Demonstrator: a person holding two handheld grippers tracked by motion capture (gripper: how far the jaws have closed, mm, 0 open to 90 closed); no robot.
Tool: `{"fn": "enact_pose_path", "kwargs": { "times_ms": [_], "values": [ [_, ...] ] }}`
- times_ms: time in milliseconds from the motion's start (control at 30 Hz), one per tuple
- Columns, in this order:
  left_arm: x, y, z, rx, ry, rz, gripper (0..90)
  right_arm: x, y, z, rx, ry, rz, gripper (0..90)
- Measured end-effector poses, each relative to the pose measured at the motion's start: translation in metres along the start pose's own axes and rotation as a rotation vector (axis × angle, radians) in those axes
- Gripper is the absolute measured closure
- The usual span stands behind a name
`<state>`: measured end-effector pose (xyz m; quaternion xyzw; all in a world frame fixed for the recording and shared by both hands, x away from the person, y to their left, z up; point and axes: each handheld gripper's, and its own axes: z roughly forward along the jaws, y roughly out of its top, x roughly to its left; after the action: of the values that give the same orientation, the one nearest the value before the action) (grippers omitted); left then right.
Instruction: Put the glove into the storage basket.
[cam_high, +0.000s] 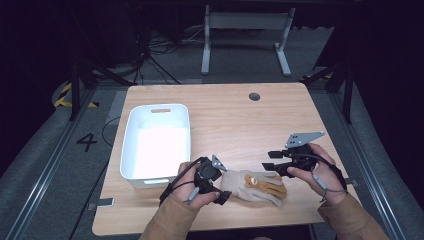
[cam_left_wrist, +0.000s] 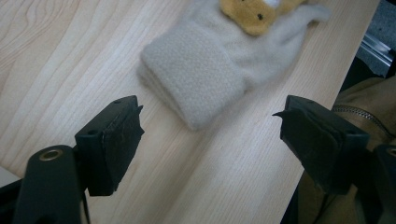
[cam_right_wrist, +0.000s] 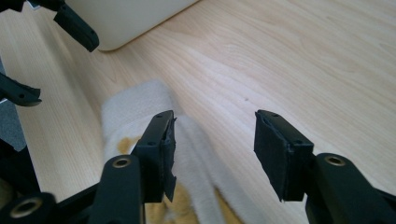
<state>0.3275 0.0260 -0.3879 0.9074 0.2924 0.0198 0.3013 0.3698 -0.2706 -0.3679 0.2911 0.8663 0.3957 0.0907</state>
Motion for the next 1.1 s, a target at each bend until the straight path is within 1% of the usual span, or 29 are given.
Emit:
{"fn": "enact_pose_path", "kwargs": {
  "times_ms": [33,67,100,133,167,200,233,267,300,333,367,400,433,467,500,533,567,600,633,667,733,833,867,900,933,967,1000,1100],
  "values": [
    [0.0,0.0,0.0,0.0,0.0,0.0,21.4,0.0,0.0,0.0,0.0,0.0,0.0,48.7],
    [0.001,0.0,0.0,-0.009,0.006,-0.004,21.4,-0.008,-0.001,-0.003,-0.025,-0.017,0.0,45.3],
    [0.002,0.001,0.0,-0.015,0.007,-0.006,21.5,-0.01,-0.001,-0.004,-0.037,-0.027,0.009,43.7],
    [0.002,0.001,0.0,-0.015,0.007,-0.006,21.5,-0.01,-0.001,-0.004,-0.037,-0.027,0.009,43.7],
    [0.002,0.001,0.001,-0.023,0.004,-0.003,21.6,-0.017,-0.003,-0.007,-0.046,-0.069,0.022,44.6],
    [0.001,0.001,0.001,-0.024,0.004,-0.003,21.6,-0.021,-0.005,-0.009,-0.039,-0.085,0.028,45.9],
    [0.001,0.001,0.001,-0.022,0.003,-0.001,21.7,-0.025,-0.006,-0.01,-0.033,-0.098,0.048,45.9],
    [0.001,0.001,0.002,-0.025,0.004,0.002,21.6,-0.029,-0.007,-0.012,-0.028,-0.117,0.049,44.8],
    [0.001,0.001,0.002,-0.025,0.004,0.002,21.7,-0.029,-0.007,-0.012,-0.028,-0.117,0.049,44.8],
    [0.0,0.001,0.002,-0.024,0.002,0.003,21.7,-0.039,-0.01,-0.014,-0.019,-0.166,0.057,43.5],
    [0.0,0.001,0.002,-0.024,0.0,0.002,21.7,-0.043,-0.013,-0.015,-0.013,-0.186,0.078,40.6],
    [0.0,0.001,0.002,-0.024,0.0,0.002,21.7,-0.043,-0.013,-0.015,-0.013,-0.186,0.078,40.6],
    [0.0,0.001,0.003,-0.025,-0.002,0.003,21.7,-0.048,-0.016,-0.016,0.0,-0.214,0.114,39.2],
    [0.0,0.001,0.003,-0.024,-0.004,0.003,21.7,-0.057,-0.022,-0.016,0.015,-0.28,0.156,38.8],
    [0.0,0.001,0.004,-0.023,-0.001,0.001,21.7,-0.057,-0.022,-0.016,0.015,-0.28,0.156,38.8],
    [0.0,0.001,0.004,-0.018,-0.004,0.003,21.7,-0.066,-0.027,-0.016,0.021,-0.304,0.199,38.7],
    [0.001,0.001,0.005,-0.018,-0.004,0.004,21.7,-0.069,-0.03,-0.016,0.032,-0.317,0.217,38.7],
    [0.001,0.002,0.005,-0.02,-0.004,0.002,21.6,-0.073,-0.033,-0.016,0.038,-0.316,0.23,38.7],
    [0.001,0.002,0.005,-0.02,-0.004,0.002,21.7,-0.073,-0.033,-0.016,0.038,-0.316,0.23,38.7],
    [0.001,0.002,0.006,-0.019,-0.004,0.002,21.7,-0.08,-0.038,-0.015,0.046,-0.314,0.253,36.8],
    [0.001,0.002,0.006,-0.016,-0.006,0.002,21.6,-0.085,-0.041,-0.014,0.063,-0.315,0.267,34.4],
    [0.0,0.002,0.006,-0.008,-0.008,0.001,21.7,-0.089,-0.044,-0.013,0.067,-0.314,0.281,33.0],
    [0.0,0.003,0.004,0.002,-0.023,0.005,21.5,-0.091,-0.046,-0.013,0.09,-0.317,0.296,30.7],
    [0.0,0.003,0.004,0.002,-0.023,0.005,21.4,-0.091,-0.046,-0.013,0.09,-0.317,0.296,30.7],
    [0.0,0.005,0.003,0.02,-0.021,0.012,22.2,-0.093,-0.048,-0.013,0.11,-0.339,0.319,30.4],
    [0.0,0.005,0.003,0.02,-0.021,0.012,22.1,-0.093,-0.048,-0.013,0.11,-0.339,0.319,30.4],
    [-0.001,0.007,0.003,0.02,-0.014,0.011,21.5,-0.095,-0.049,-0.011,0.137,-0.348,0.331,24.9],
    [-0.001,0.008,0.004,0.019,-0.01,0.021,22.2,-0.097,-0.052,-0.009,0.151,-0.351,0.333,22.3]
  ]
}}
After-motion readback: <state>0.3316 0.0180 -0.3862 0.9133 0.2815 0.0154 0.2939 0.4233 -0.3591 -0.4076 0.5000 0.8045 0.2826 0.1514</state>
